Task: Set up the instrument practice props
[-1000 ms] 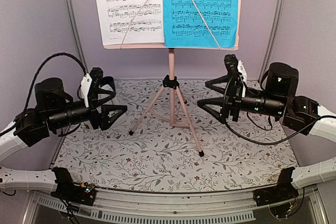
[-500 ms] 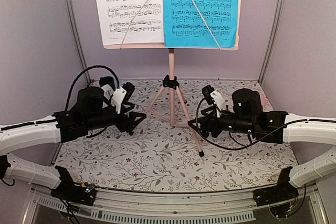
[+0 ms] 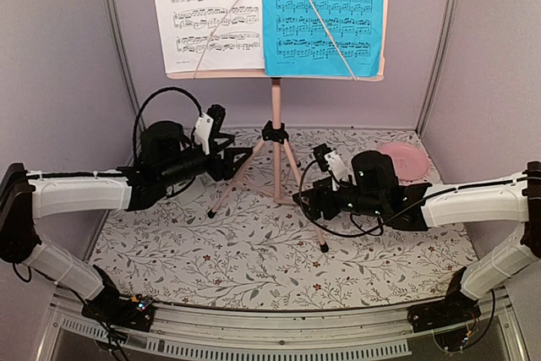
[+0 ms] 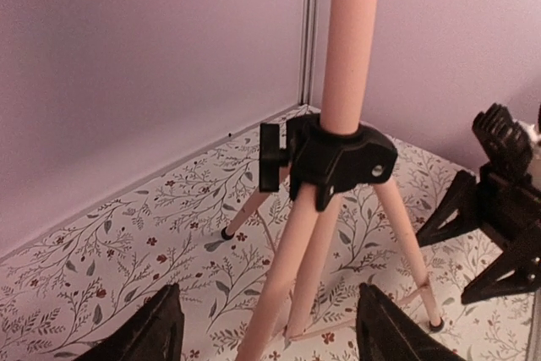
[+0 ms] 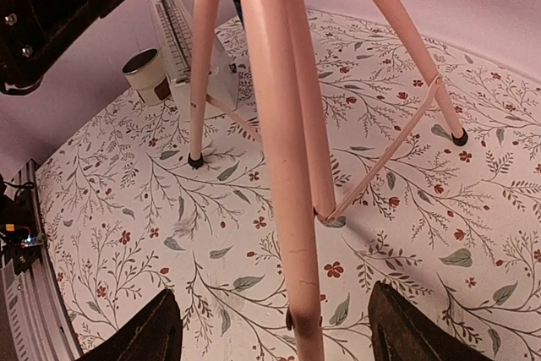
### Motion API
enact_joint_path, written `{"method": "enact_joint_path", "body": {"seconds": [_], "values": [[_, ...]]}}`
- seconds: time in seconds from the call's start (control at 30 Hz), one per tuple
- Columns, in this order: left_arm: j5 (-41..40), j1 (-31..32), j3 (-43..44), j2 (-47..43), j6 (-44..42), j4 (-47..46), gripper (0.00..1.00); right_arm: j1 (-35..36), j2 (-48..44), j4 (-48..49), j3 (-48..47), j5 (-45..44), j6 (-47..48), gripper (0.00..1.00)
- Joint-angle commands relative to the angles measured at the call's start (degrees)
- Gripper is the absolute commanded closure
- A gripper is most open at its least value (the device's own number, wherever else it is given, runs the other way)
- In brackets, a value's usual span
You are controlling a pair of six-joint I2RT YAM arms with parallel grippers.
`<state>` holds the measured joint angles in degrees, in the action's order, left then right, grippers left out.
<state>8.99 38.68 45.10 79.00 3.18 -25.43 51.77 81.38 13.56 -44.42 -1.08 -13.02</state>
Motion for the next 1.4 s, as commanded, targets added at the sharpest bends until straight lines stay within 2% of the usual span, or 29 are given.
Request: {"method": "enact_joint_path", "body": {"seconds": [0.0,0.13,0.3,0.57,0.7,0.87,1.07,1.33,1.37], "values": [[2.7,-0.1,4.2,4.8,2.4,-12.3,0.31,-0.4,2.7,5.0,-0.1,0.7,-0.2,0.24],[2.9,-0.4,4.6,7.0,1.4,-12.7,0.33,-1.2,4.0,5.2,-0.6,0.6,0.3,0.27],[5.5,-1.1,2.6,6.8,-2.9,-8.4,0.34,-2.7,5.5,5.3,-0.3,1.3,0.6,0.33],[5.4,-2.3,-5.2,6.2,-3.1,-7.9,0.38,-2.9,9.0,5.8,-0.3,1.9,2.0,0.41],[5.1,-2.6,-8.1,6.9,-2.8,-8.8,0.48,-3.0,10.1,5.9,-0.4,1.8,2.4,0.46],[4.6,-2.7,-8.2,8.7,-3.4,-8.8,0.56,-4.6,10.9,5.9,-0.8,2.2,3.8,0.56],[3.8,-3.1,-6.0,12.3,-3.5,-8.9,0.65,-6.9,10.6,5.9,-1.5,3.0,5.0,0.7],[4.7,-4.3,-1.6,17.1,-3.1,-10.0,0.77,-8.6,12.1,5.6,-3.4,2.9,7.4,0.8],[4.9,-4.4,-1.1,17.7,-3.0,-10.1,0.78,-8.9,12.3,5.6,-3.7,2.7,7.8,0.83]]}}
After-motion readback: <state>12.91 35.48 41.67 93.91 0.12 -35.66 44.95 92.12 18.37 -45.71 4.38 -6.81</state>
